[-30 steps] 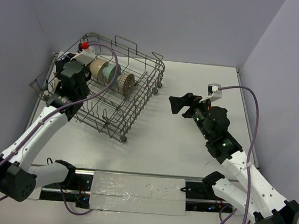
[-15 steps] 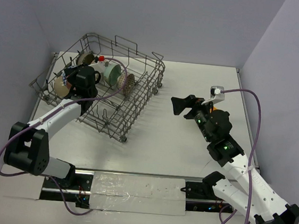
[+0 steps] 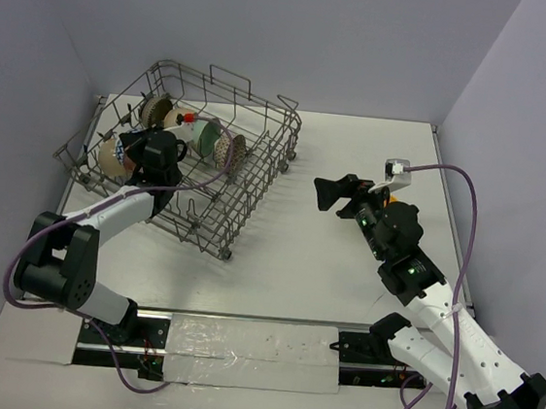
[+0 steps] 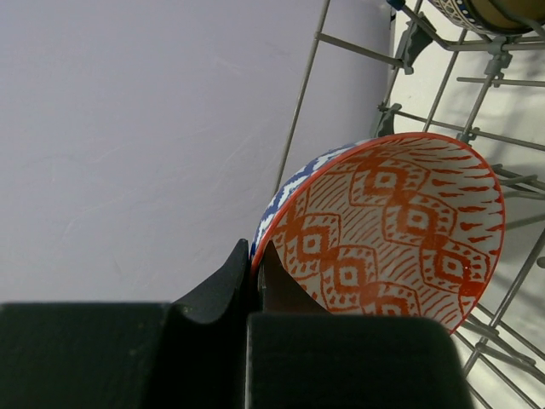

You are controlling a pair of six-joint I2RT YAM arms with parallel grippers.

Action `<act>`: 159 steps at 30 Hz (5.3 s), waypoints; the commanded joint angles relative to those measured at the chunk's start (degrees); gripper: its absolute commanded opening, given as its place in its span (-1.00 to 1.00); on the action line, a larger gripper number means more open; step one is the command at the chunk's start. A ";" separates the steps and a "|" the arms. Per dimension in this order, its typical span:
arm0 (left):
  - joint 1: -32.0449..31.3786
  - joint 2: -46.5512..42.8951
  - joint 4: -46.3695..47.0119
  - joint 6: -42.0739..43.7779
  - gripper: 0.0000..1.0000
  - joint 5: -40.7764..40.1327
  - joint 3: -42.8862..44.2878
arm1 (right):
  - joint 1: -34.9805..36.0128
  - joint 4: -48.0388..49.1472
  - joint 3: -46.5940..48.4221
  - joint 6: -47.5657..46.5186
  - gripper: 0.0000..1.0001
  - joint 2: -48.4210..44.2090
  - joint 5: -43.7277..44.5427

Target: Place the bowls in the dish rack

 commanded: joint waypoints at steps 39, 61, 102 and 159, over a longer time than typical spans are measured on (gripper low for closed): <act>-6.29 3.66 2.57 0.68 -0.28 -5.49 -5.43 | 0.31 3.30 -1.76 -0.21 1.00 -2.31 3.62; -8.76 6.48 -23.88 -29.20 0.50 -0.48 5.38 | 0.31 3.30 -1.41 0.06 1.00 -2.05 2.48; 1.18 -23.22 -36.29 -74.29 0.99 34.49 12.51 | -18.66 -26.92 11.95 10.77 0.82 15.17 14.51; -1.37 -28.42 -32.85 -75.96 0.99 51.62 7.31 | -26.42 -14.91 5.26 6.49 -1.00 9.57 7.31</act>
